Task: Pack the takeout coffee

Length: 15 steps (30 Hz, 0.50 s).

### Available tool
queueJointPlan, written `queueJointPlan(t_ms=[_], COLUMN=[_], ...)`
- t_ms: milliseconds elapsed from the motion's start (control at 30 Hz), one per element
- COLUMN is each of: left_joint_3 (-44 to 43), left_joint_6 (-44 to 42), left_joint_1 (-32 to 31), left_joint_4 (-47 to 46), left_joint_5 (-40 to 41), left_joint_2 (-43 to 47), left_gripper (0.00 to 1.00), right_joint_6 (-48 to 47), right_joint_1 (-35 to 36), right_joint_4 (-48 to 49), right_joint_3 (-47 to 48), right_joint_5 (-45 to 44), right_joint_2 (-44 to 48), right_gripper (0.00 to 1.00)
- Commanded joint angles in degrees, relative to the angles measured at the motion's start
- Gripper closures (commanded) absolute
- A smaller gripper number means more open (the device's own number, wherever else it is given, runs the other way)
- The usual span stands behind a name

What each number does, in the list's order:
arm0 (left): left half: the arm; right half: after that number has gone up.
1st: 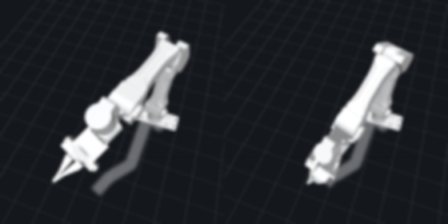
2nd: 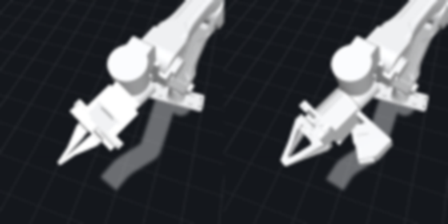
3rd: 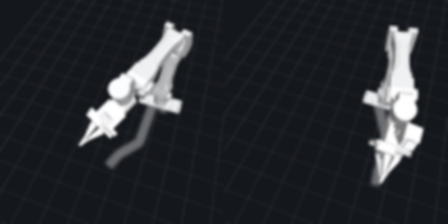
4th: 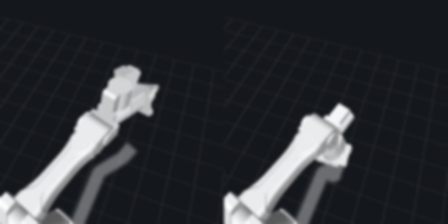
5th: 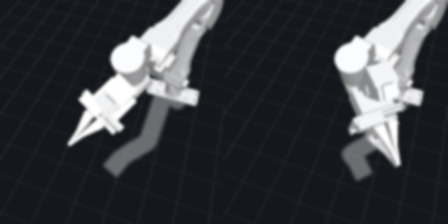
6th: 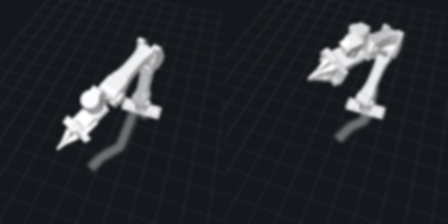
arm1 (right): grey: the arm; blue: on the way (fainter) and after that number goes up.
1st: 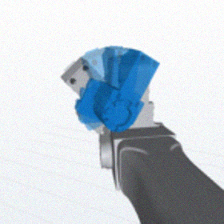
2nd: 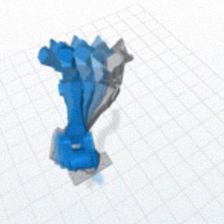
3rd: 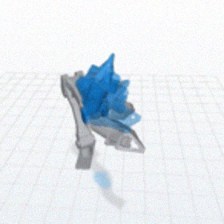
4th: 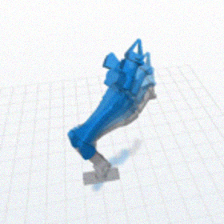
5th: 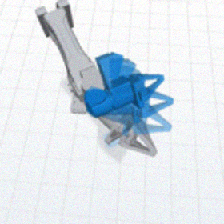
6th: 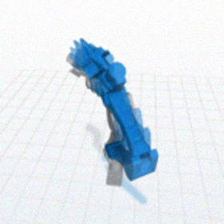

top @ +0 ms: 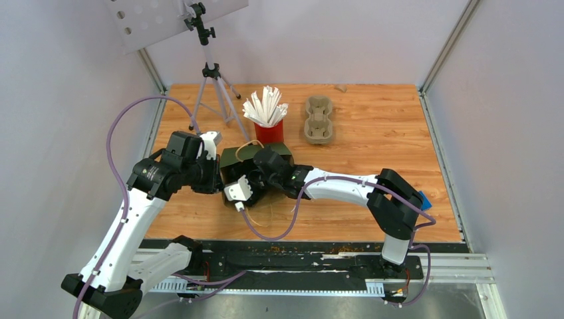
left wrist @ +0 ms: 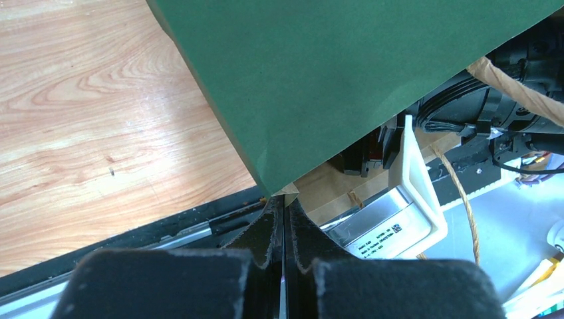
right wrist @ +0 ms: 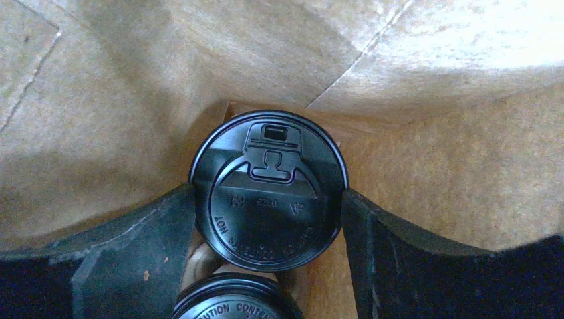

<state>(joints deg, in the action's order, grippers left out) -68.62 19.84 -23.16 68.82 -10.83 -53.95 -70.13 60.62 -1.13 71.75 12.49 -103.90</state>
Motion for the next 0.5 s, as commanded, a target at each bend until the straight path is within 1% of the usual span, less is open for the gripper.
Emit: queueJointPlan(t_ms=[0, 200, 467], left_joint_3=[0.15, 0.11, 0.03], left_joint_6=[0.47, 0.47, 0.36], left_joint_1=[0.13, 0.12, 0.13], left_joint_4=[-0.95, -0.97, -1.05], left_joint_5=[-2.28, -2.09, -1.91], left_joint_2=[0.87, 1.00, 0.62], left_gripper=[1.00, 1.00, 1.00], right_joint_6=[1.12, 0.88, 0.71], right_joint_1=[0.02, 0.07, 0.11], right_joint_4=[2.40, 2.05, 1.87], right_joint_3=[2.17, 1.58, 1.99], right_joint_5=[-1.08, -0.47, -0.15], right_joint_2=[-0.36, 0.93, 1.61], right_gripper=[0.23, 0.21, 0.14])
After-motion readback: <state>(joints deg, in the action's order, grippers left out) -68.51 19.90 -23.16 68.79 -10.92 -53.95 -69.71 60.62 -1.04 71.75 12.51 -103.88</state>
